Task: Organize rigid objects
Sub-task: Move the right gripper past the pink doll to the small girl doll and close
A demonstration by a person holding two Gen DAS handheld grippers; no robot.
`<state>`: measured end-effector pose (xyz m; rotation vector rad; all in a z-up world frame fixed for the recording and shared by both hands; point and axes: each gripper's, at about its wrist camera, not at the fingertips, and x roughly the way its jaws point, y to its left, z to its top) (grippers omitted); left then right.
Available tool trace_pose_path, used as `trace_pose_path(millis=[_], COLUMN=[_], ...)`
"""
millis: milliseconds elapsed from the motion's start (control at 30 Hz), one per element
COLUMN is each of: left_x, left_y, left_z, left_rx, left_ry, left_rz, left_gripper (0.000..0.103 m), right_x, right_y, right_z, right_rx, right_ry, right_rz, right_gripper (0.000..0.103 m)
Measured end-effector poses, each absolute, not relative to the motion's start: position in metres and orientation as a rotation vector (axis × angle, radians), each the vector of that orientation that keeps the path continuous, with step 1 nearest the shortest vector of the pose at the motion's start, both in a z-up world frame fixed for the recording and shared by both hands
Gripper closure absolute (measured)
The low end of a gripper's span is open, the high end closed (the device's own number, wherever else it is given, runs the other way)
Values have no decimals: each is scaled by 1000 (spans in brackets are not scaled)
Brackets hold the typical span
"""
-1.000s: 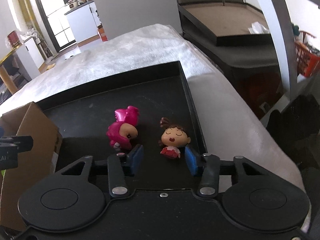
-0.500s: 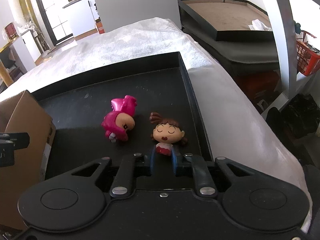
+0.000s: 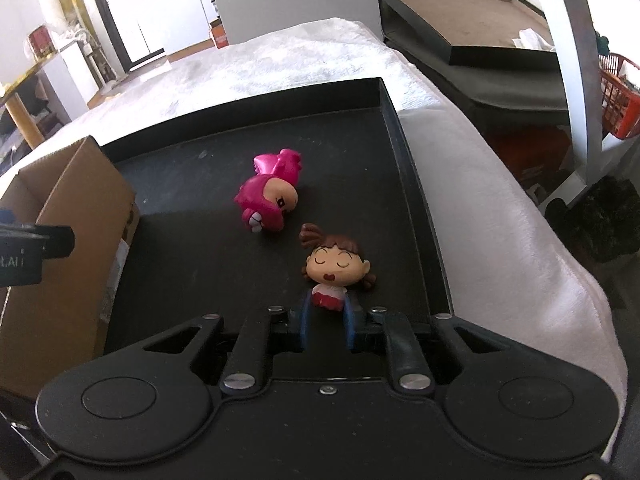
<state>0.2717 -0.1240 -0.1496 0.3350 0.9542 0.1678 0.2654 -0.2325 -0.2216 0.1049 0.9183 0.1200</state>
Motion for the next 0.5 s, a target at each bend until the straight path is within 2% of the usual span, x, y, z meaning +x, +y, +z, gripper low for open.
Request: trace_pose_path(millis=[33,67,100,167,433,467,500], left_x=[272,273,273,274,277,277,277], left_y=[-125,-126,-127,-129,-132,-132,-131], left_z=[-149,-149,-149,-149,-150,-150,-149], left_rx=[336,338,339,346,359,359,358], left_ry=[954,953,953,952,952,952,951], left_rz=[168,169,169,169,173,173,174], left_gripper=[38,38,38,38,38,38,38], right_x=[266,267,268,271,282,282,281], right_y=[-232,-233,-233,-232,-225,-223,-222], right_z=[-221,-221,-220,-220,-231,-231,-230], right_rx=[102,105,107,104,103,86,75], right_ry=[915,909,902,895,904,901,897], right_rz=[116,111,107,112,109,109,117], right_gripper=[67,53,45,41,40,44,55])
